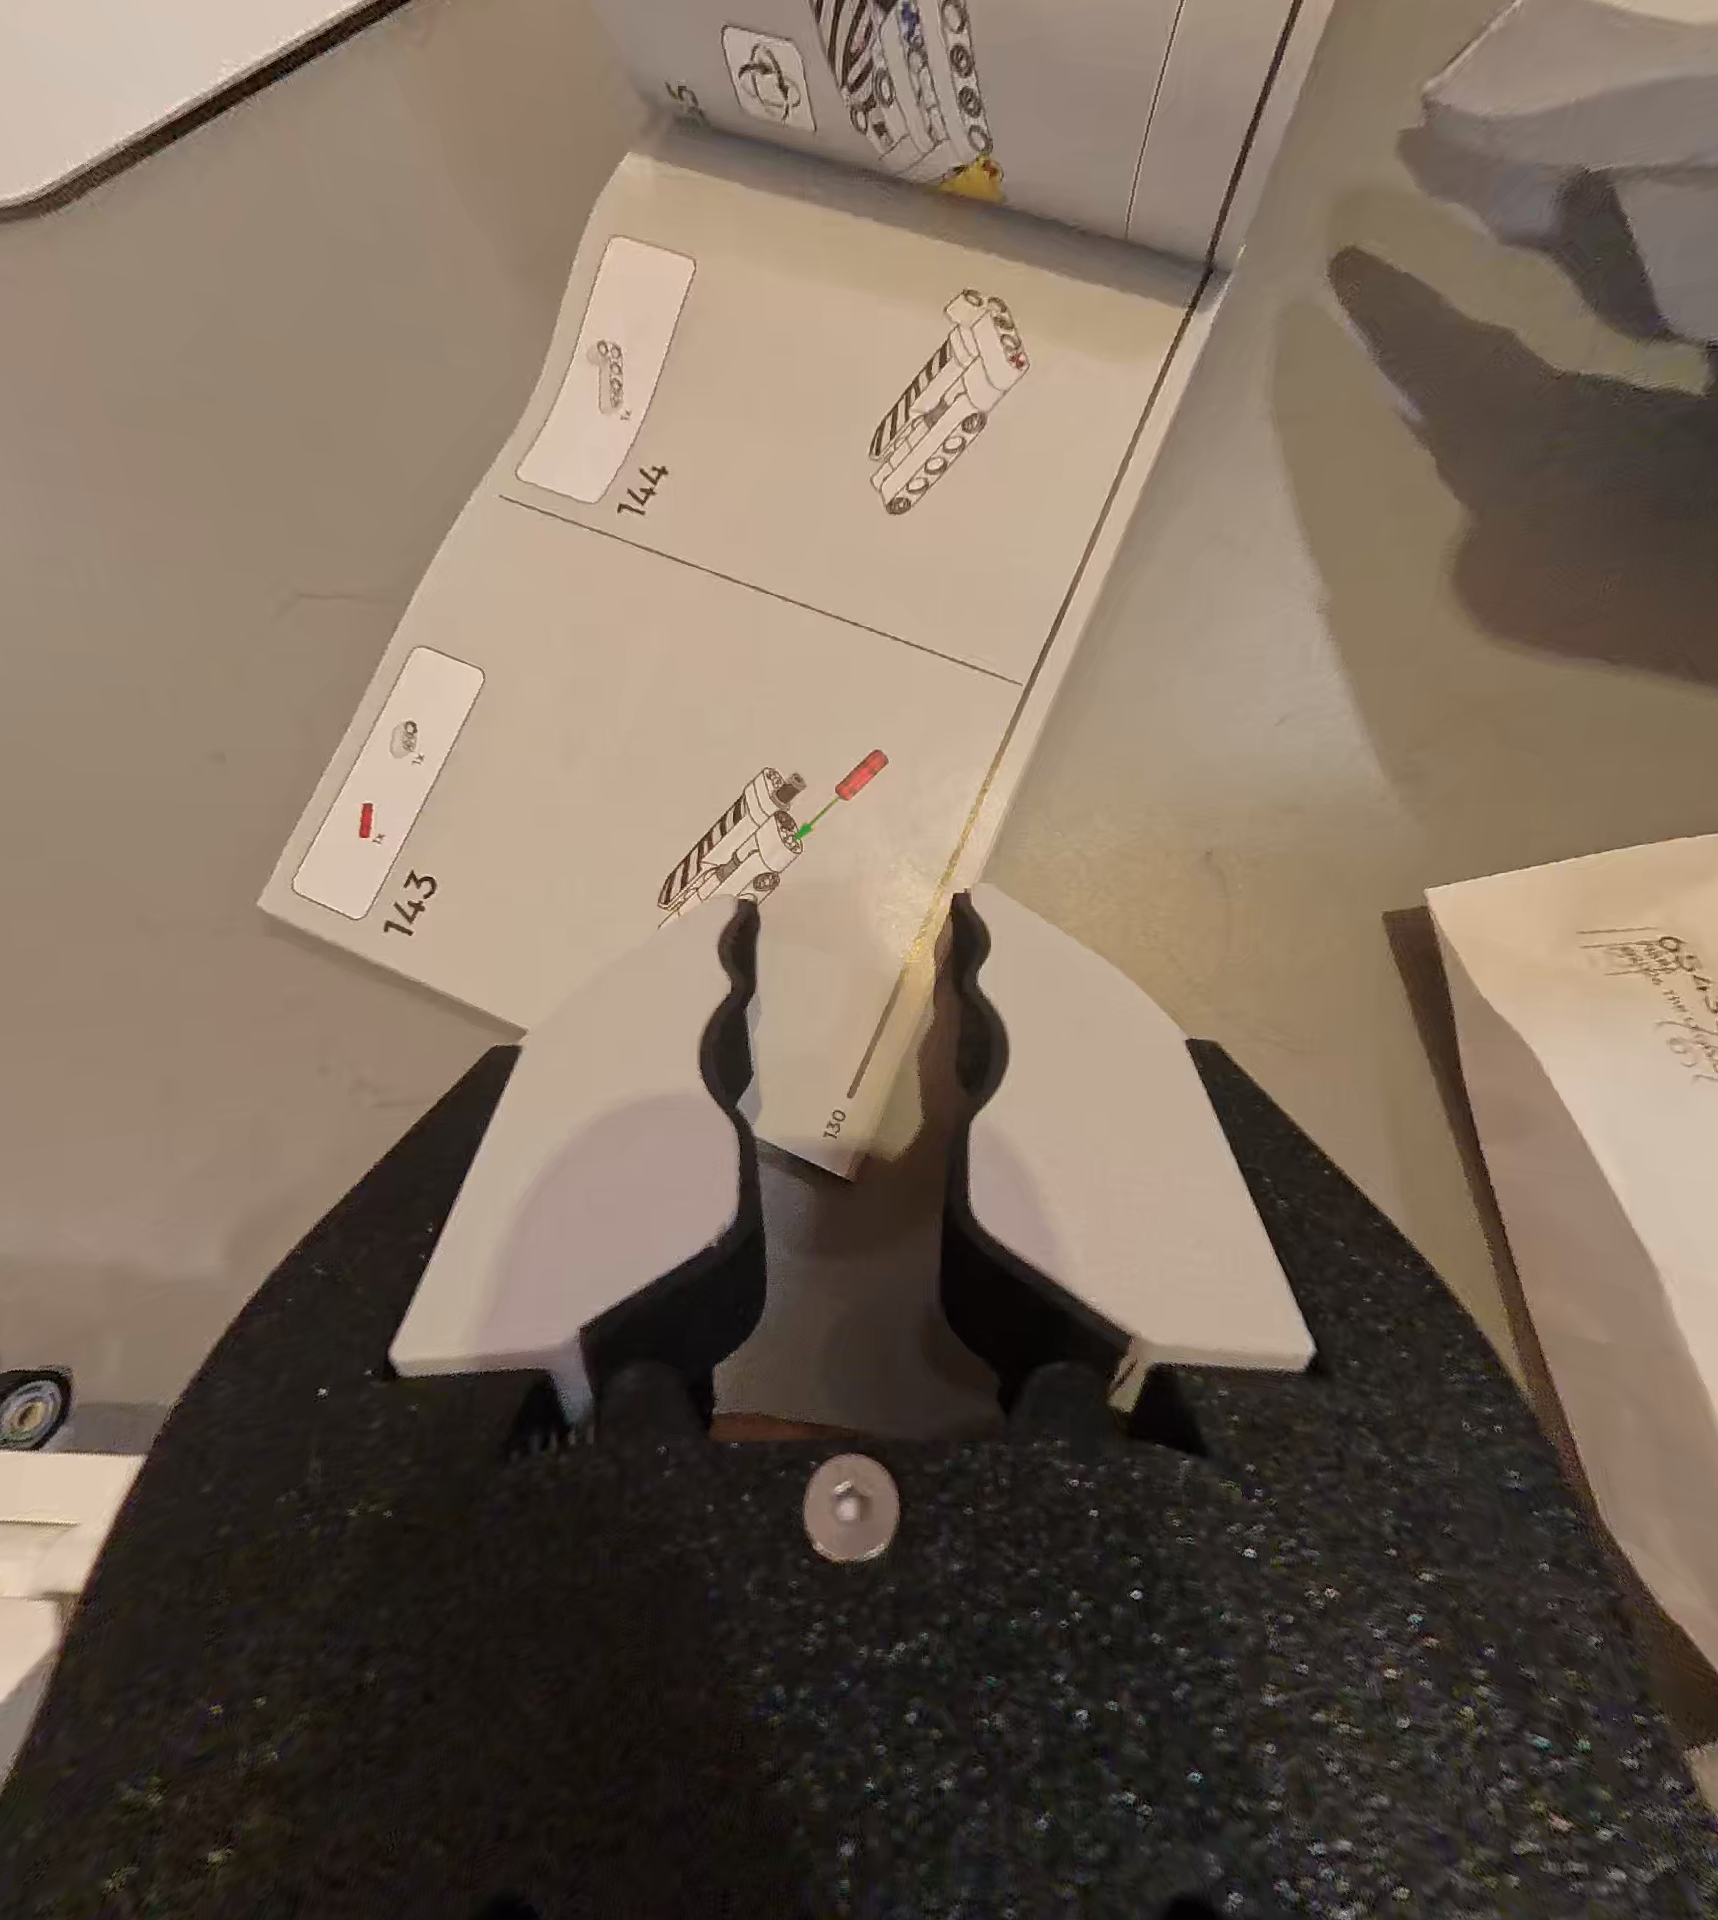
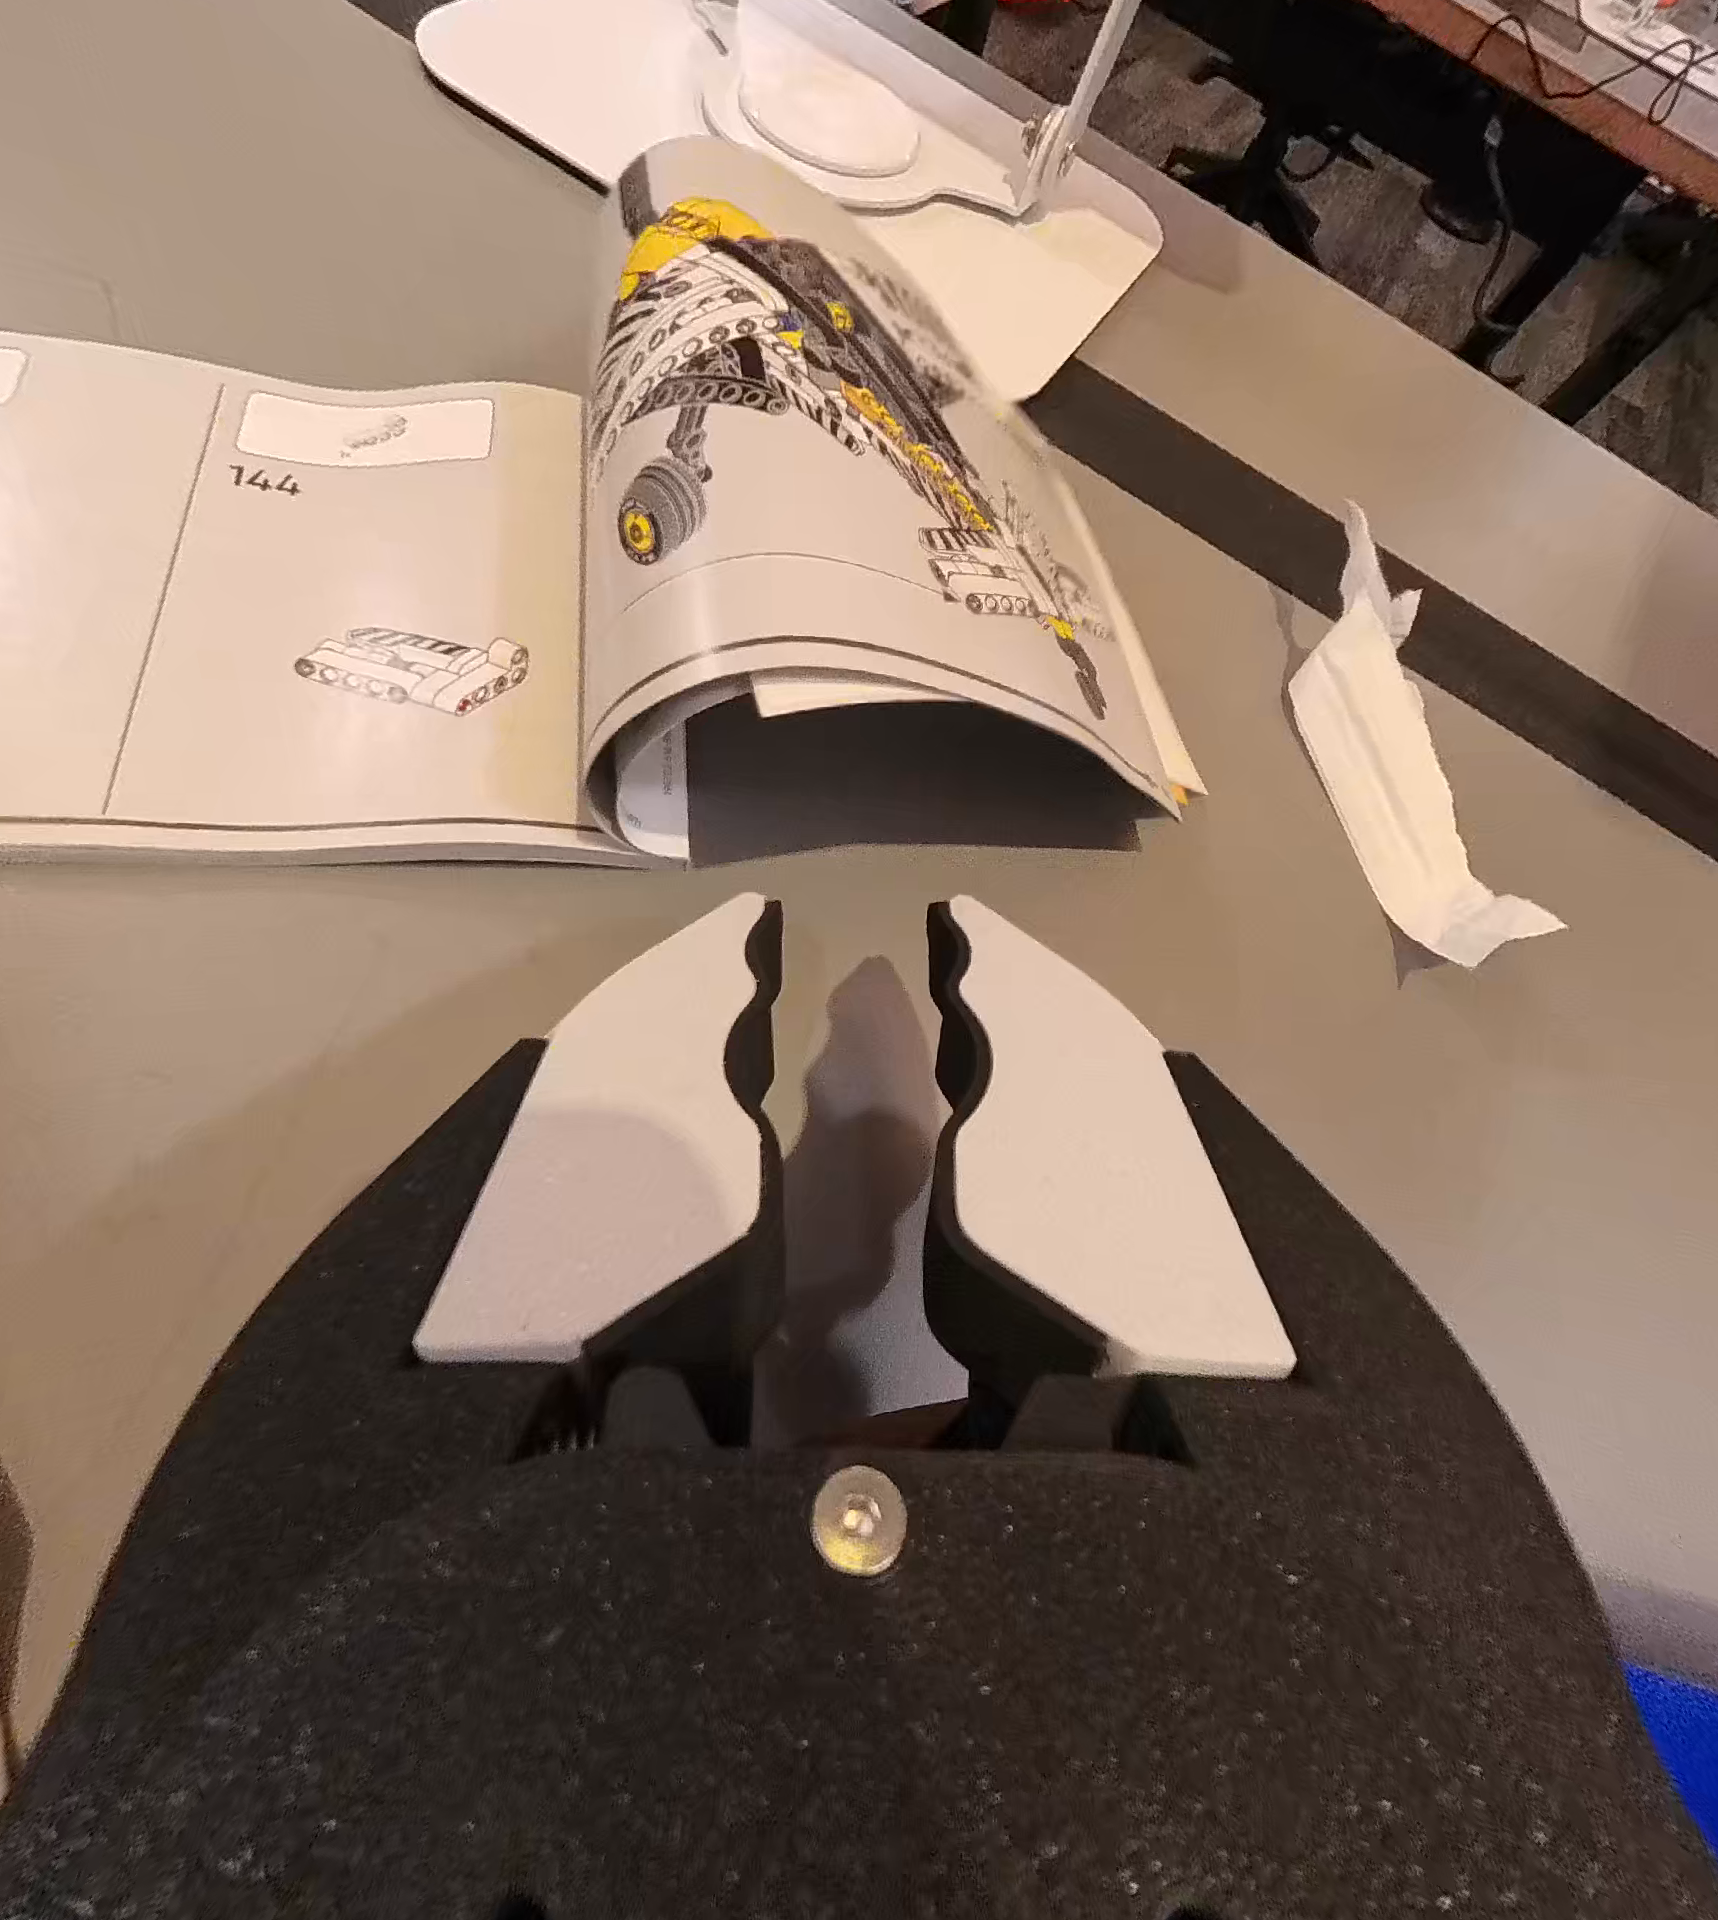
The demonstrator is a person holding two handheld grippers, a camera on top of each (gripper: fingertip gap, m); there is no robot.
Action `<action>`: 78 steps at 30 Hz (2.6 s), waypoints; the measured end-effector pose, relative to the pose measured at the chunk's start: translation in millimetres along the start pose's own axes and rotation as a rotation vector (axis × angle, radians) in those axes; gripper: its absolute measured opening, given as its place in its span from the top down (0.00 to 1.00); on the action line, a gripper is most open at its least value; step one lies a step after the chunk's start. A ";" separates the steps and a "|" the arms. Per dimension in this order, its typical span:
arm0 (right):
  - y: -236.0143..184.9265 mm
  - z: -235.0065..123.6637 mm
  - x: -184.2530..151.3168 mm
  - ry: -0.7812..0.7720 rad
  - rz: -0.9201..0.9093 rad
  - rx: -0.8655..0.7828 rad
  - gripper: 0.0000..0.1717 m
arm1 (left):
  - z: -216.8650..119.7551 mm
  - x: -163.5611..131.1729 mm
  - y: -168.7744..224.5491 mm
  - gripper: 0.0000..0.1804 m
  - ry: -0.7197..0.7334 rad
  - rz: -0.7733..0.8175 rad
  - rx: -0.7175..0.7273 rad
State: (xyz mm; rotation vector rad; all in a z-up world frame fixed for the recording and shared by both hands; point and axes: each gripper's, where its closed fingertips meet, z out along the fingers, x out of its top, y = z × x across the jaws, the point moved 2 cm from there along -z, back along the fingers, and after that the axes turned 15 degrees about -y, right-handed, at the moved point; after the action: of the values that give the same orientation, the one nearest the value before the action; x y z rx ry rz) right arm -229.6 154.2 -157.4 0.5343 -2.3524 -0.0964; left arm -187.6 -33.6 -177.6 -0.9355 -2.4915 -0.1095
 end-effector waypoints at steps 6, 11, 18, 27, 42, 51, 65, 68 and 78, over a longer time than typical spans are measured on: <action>-3.0 -6.6 -10.1 -0.019 0.003 0.003 0.84 | 0.9 -1.4 -26.7 0.79 -0.031 -0.027 0.067; -8.6 -13.4 -20.1 -0.038 -0.012 0.002 0.84 | 2.8 -0.3 -54.5 0.80 -0.060 -0.075 0.181; -16.5 -22.2 -27.7 -0.029 -0.048 0.017 0.84 | 5.5 2.8 -63.4 0.78 -0.045 -0.159 0.207; -15.6 -23.9 -28.4 -0.020 -0.022 0.047 0.84 | -5.4 18.3 -32.7 0.69 0.044 -0.256 -0.022; -10.4 -24.1 -28.4 -0.013 0.037 0.084 0.84 | 2.4 25.7 -10.6 0.66 0.111 -0.268 -0.179; -12.7 -22.3 -29.6 -0.030 0.025 0.096 0.84 | 2.4 24.7 -8.6 0.66 0.115 -0.239 -0.165; -25.2 -51.5 -31.9 -0.458 -0.471 -0.199 0.77 | 2.9 23.8 -6.3 0.66 0.119 -0.237 -0.173; -21.4 -91.6 -21.5 -0.655 -0.790 -0.463 0.73 | 1.7 22.2 -6.5 0.66 0.121 -0.248 -0.185; -104.6 -204.9 45.9 -0.696 -1.495 -0.872 0.75 | -2.5 18.5 -13.0 0.66 0.157 -0.331 -0.267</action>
State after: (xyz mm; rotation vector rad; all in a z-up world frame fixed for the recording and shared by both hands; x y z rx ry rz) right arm -87.5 56.6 1.6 1.7829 -1.5838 -2.0679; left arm -207.0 -33.0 -165.7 -0.5767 -2.4989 -0.6112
